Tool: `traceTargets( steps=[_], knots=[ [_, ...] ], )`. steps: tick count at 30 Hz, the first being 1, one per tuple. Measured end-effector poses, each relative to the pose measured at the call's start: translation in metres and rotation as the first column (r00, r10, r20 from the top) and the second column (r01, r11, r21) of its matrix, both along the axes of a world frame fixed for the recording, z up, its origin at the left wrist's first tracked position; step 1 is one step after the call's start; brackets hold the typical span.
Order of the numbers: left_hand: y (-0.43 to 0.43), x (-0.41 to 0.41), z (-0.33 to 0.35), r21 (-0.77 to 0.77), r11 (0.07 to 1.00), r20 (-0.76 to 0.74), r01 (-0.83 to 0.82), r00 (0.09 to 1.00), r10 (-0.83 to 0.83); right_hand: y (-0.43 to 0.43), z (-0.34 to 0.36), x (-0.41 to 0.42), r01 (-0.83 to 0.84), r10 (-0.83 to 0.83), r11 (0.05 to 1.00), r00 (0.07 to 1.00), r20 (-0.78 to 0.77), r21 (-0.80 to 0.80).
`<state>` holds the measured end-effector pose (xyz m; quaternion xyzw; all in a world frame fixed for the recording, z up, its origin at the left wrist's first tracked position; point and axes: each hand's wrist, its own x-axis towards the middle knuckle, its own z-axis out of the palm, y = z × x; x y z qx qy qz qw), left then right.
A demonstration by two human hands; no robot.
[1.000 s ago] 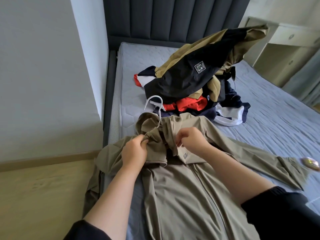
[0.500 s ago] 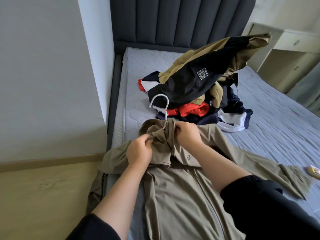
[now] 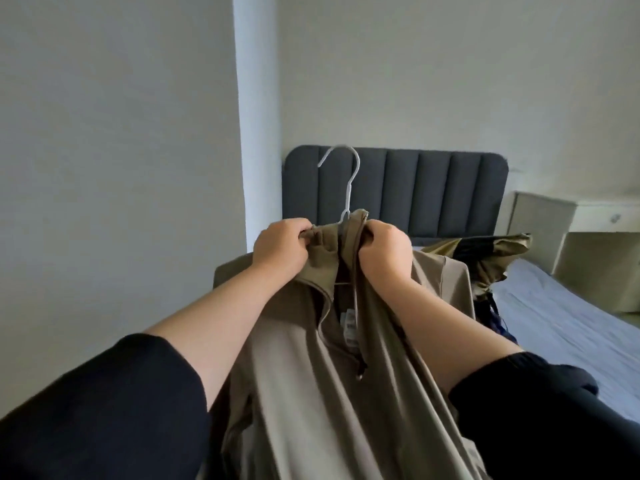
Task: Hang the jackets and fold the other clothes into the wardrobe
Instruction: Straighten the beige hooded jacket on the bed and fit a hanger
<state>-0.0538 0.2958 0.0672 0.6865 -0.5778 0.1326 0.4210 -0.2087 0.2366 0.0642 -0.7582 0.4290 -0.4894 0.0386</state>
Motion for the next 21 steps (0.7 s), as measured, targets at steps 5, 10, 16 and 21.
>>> traceTargets(
  steps=[5,10,16,21],
  knots=[
    [0.034,0.016,0.114,-0.118,0.985,0.344,-0.125,0.925,0.159,0.014,0.097,0.015,-0.041,0.044,0.989,0.999,0.017,-0.142],
    [0.070,0.025,0.165,-0.443,0.888,0.232,-0.122,0.941,0.245,0.036,0.157,0.051,-0.158,0.151,0.964,0.987,-0.048,-0.213],
    [0.106,0.068,0.133,0.051,0.997,0.350,-0.062,0.936,0.040,0.044,0.129,0.071,-0.174,0.164,0.984,0.963,-0.212,-0.028],
    [0.112,0.084,0.152,0.152,0.987,0.066,-0.044,0.997,0.035,0.048,0.122,0.076,-0.245,0.245,0.967,0.969,0.002,-0.071]
  ],
)
